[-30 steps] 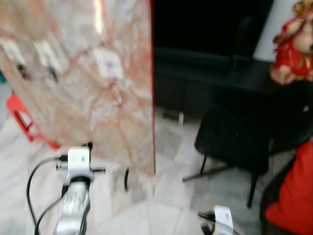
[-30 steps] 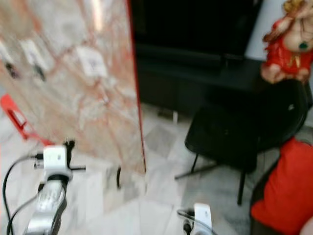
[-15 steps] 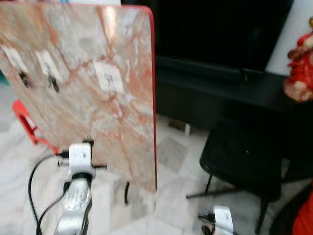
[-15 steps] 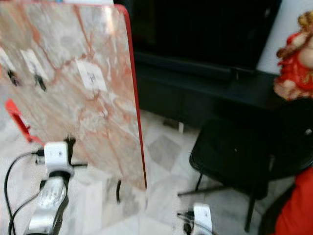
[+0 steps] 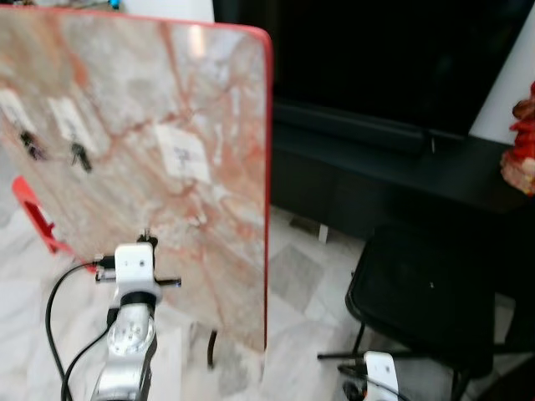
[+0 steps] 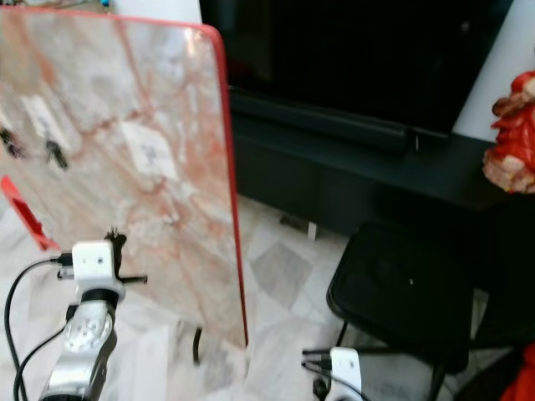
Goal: Hang keys on a hook
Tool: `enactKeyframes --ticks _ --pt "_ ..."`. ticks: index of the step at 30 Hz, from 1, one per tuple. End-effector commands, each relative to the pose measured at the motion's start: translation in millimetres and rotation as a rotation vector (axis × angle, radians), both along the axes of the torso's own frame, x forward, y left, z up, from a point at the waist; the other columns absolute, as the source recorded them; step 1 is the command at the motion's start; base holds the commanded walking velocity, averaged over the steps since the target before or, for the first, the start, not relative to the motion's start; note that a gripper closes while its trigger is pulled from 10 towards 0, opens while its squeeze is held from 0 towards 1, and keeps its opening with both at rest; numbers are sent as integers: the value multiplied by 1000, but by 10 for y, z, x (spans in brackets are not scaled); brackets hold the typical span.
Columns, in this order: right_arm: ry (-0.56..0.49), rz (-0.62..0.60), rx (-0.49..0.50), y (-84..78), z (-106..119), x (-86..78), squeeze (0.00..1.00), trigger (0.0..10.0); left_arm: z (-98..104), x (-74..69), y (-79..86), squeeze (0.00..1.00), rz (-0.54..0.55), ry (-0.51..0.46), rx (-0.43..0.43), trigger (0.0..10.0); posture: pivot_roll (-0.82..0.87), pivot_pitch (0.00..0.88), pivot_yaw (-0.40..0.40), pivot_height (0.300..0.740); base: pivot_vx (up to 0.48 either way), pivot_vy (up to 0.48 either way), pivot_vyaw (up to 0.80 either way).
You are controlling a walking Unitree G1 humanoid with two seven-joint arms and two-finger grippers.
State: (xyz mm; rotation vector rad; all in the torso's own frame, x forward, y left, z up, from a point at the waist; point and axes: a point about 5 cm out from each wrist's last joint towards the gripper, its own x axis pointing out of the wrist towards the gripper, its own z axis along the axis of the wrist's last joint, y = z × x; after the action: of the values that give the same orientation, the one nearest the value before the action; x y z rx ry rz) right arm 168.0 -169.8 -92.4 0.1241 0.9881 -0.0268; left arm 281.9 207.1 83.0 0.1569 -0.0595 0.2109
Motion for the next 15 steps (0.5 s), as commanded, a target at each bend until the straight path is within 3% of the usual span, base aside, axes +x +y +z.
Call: enactKeyframes --ticks 1,15 --pt "-8 -4 -1 -6 15 35 0 10000 34 3 17 0 -1 -14 9 10000 -60 0 7 740 281 0 0" --pt "-8 -4 -1 -6 15 35 0 10000 34 3 17 0 -1 -14 9 10000 -60 0 7 740 281 0 0"
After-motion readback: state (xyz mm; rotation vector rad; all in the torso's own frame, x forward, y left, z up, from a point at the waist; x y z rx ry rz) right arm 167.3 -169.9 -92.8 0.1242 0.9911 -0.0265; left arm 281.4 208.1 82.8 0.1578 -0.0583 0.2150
